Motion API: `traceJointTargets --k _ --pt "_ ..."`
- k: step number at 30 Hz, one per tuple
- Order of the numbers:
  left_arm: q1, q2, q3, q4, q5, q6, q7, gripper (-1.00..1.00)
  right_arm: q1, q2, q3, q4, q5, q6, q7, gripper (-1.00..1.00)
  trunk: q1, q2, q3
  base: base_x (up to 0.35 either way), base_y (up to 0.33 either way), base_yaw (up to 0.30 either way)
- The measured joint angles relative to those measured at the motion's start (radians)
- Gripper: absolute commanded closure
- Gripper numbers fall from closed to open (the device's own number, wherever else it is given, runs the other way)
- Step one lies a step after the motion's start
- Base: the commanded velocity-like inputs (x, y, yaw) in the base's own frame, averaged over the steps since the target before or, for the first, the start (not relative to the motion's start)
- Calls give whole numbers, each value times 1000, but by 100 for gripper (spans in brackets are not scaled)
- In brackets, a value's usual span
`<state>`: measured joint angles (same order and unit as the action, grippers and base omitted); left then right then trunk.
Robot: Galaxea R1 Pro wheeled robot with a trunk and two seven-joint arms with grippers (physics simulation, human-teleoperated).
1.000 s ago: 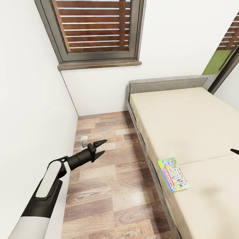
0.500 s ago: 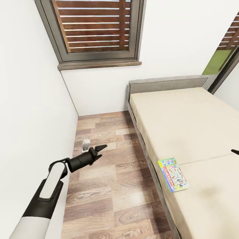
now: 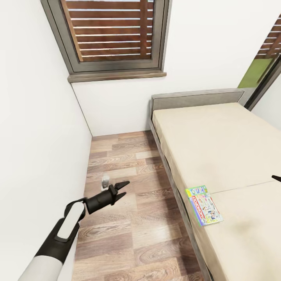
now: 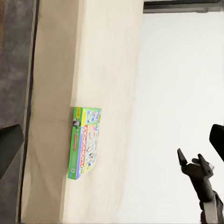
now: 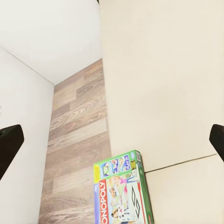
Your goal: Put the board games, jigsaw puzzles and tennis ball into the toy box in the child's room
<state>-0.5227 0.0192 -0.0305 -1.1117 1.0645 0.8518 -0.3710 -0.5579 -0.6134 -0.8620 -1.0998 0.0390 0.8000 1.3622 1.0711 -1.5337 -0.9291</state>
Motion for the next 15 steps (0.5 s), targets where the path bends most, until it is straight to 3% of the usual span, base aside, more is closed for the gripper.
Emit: traceJointTargets --k 4,5,7,15 --pt "4 3 -14 56 -47 -24 -111 -100 0 2 0 -1 1 0 14 -100 0 0 0 0 0 0" --pt "5 3 -14 56 -47 -24 -113 -100 0 2 0 -1 1 0 14 -100 0 0 0 0 0 0" --pt "12 1 -20 79 -79 -36 -155 -100 1 6 0 -1 3 -1 19 -100 0 0 0 0 0 0" --pt "55 -3 -26 105 -128 -104 -210 -100 1 16 3 6 4 -1 20 -100 0 0 0 0 0 0"
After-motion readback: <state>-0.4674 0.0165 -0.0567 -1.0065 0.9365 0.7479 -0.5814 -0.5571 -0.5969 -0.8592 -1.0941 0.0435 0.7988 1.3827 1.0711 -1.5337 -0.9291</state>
